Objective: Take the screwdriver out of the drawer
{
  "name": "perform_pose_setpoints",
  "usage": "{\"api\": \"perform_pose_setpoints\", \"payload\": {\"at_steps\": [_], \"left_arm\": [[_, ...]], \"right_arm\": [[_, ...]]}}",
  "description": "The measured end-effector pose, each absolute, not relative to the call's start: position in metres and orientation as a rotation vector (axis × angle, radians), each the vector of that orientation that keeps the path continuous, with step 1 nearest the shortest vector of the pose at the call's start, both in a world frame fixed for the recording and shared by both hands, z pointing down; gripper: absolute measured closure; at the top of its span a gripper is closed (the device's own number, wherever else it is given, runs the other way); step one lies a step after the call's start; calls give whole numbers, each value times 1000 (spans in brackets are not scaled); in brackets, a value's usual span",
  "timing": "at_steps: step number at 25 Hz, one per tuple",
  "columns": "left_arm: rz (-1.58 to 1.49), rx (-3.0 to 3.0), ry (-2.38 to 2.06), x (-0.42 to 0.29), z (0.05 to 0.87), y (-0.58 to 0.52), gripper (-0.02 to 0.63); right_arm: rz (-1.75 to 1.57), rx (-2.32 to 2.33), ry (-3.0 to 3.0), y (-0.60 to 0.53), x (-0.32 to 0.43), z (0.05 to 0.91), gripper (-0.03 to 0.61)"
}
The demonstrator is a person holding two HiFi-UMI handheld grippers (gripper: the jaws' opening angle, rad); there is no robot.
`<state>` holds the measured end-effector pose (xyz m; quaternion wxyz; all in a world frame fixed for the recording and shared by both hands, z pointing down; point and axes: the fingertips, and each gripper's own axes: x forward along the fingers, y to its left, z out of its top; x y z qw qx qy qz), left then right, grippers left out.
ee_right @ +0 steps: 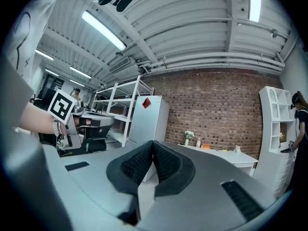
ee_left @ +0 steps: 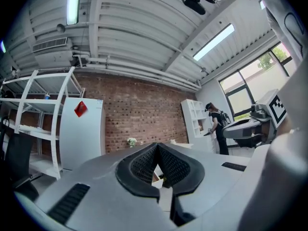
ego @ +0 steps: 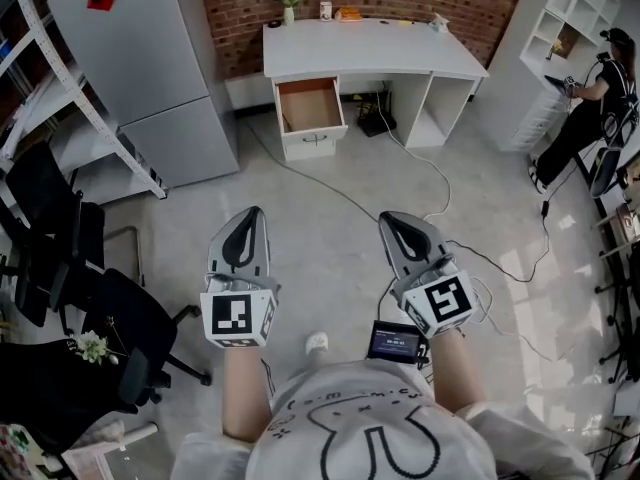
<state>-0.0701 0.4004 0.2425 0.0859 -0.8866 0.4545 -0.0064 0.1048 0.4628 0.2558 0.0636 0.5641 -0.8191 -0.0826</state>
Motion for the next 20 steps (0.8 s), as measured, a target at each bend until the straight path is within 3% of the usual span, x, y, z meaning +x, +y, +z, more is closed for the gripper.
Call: {"api": "perform_pose_setpoints", "payload": {"at_steps": [20], "left_arm": [[0,-2696,1361,-104,258,291,604]], "right_arm": [[-191,1714,-2459,353,73,268,558]]}}
